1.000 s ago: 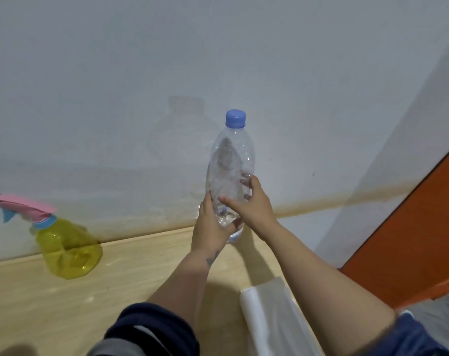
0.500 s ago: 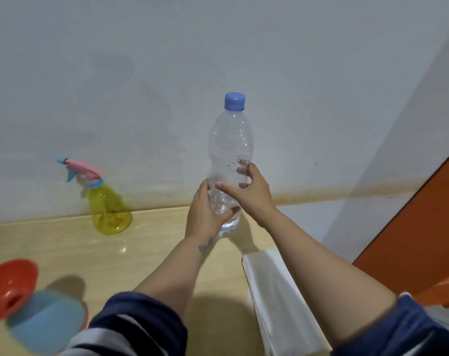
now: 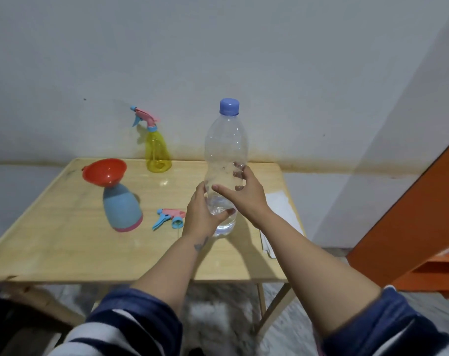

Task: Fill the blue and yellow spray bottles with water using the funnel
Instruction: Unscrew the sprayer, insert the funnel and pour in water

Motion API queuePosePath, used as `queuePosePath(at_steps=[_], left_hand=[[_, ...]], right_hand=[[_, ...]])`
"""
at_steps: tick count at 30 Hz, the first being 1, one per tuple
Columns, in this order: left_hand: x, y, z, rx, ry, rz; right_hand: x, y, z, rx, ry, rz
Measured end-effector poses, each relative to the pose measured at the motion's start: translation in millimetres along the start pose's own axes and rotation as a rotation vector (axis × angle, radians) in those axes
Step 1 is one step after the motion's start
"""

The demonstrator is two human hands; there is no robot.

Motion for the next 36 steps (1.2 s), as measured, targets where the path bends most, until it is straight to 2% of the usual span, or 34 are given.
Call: queuePosePath(at_steps=[12,16,19,23,27,33,36], left_hand=[[15,18,26,0.053,0.044,0.084],[14,19,26,0.016,0.042,0.093],[16,19,23,-0.025,0.022,0.116],[15,28,1,-0.078,-0.047,0.077],[2,40,-31,-0.059,-0.134,0.018],[-2,41,-35,-0.078,-0.097,0.049],[-3,40,-36,-0.037,-0.087,0.072]], right_hand=[[29,-26,1,0.058,-0.012,-0.057],[28,-24,10,0.082,-0.062,0.036],[23,-8,40,0.102,-0.039,0.076],[18,16,96,0.269,0.03,0.024],[12,19,149,0.575,0.177,-0.076],[1,4,184,0.946,0.217,-0.203],[-5,0,192,1.021,0.224,-0.177]])
Point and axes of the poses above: each hand's wrist, its own x-axis away from the middle knuckle, its own y-axis out of the back of the hand, z = x × y, the point moved 6 cm from there along -x, towards the middle knuckle, and after that the axes turned 2 degrees about -z, right-handed, at the moved point
